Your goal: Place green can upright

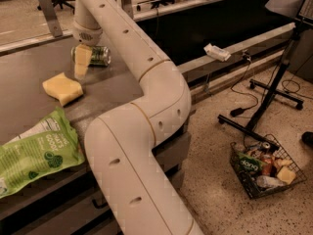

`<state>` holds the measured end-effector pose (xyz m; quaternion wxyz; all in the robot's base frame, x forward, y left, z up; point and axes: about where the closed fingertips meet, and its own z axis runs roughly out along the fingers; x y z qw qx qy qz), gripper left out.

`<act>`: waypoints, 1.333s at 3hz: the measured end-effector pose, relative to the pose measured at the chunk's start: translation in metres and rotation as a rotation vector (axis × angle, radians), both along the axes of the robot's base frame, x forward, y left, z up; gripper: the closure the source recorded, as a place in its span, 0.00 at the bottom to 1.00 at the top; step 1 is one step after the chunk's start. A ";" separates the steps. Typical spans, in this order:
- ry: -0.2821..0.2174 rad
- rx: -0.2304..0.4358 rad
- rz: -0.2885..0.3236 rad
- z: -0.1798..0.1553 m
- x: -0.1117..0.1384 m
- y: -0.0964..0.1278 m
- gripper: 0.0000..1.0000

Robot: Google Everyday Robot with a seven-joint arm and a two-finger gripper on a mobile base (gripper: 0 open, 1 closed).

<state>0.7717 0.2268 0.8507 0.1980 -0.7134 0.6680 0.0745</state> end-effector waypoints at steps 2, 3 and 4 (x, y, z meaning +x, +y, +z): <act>-0.013 -0.107 -0.009 -0.010 -0.001 0.001 0.00; -0.012 -0.109 -0.004 -0.010 -0.002 0.002 0.17; -0.015 -0.083 0.008 -0.005 -0.002 0.002 0.40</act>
Offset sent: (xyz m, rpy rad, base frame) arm 0.0630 0.0000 0.0342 -0.2316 0.0480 0.0002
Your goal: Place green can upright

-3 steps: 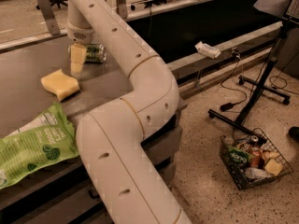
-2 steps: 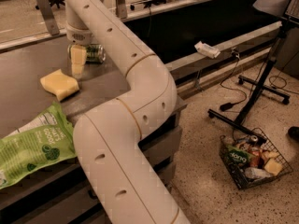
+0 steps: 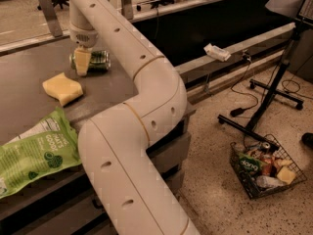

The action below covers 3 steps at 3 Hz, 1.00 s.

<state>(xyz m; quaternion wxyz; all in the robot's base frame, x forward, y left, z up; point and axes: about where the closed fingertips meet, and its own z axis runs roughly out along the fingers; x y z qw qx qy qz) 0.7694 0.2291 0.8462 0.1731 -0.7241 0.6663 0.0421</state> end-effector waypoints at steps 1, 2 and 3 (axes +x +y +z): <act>-0.013 0.035 0.029 0.011 -0.001 0.002 0.64; -0.016 0.075 0.058 0.024 -0.005 -0.008 0.87; -0.024 0.206 0.079 0.051 -0.006 -0.030 1.00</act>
Offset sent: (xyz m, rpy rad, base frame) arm 0.0428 -0.0260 0.0823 0.0834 0.0298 0.1075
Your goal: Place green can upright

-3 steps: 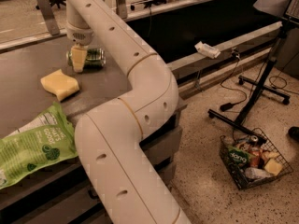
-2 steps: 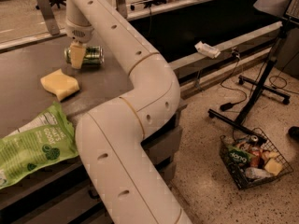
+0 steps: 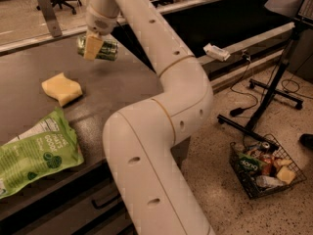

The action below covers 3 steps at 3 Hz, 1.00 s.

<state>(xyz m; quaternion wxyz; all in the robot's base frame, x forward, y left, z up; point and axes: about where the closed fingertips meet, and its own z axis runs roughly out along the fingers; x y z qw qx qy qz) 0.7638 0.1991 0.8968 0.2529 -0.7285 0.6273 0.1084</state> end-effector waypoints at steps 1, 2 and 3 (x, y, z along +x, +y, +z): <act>0.001 0.211 0.007 0.031 0.003 -0.032 1.00; -0.016 0.411 0.032 0.061 0.003 -0.058 1.00; 0.007 0.481 0.007 0.069 0.003 -0.076 1.00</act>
Offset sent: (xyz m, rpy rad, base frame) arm 0.0064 -0.1060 0.1114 0.6565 -0.0396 0.0730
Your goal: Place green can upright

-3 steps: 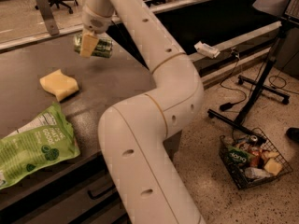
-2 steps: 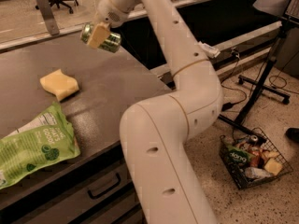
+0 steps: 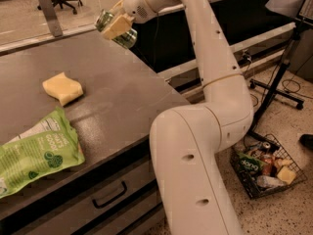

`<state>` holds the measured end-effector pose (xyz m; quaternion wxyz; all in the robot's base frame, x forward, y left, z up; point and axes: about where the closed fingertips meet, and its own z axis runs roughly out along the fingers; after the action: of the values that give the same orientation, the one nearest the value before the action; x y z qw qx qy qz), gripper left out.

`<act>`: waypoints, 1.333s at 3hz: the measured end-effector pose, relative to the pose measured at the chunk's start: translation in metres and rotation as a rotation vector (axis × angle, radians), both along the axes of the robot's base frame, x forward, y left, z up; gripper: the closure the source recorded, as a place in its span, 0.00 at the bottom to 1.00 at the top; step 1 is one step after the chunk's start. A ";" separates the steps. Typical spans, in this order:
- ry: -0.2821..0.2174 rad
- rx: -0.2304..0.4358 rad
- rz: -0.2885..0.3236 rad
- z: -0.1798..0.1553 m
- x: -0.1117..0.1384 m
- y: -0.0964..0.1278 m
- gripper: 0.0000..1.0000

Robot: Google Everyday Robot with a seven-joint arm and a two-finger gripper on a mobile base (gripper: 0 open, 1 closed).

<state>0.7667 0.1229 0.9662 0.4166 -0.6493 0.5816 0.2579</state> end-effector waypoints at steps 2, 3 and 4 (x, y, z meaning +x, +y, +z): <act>-0.005 0.073 0.028 0.003 0.001 0.005 1.00; -0.020 0.191 0.099 0.015 -0.006 0.023 1.00; -0.031 0.236 0.172 0.026 -0.021 0.048 1.00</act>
Offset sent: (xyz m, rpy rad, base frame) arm -0.0121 0.0049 0.0065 0.1758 -0.0258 0.0715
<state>0.7459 0.1709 0.9917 0.4751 -0.6473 0.4830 0.3493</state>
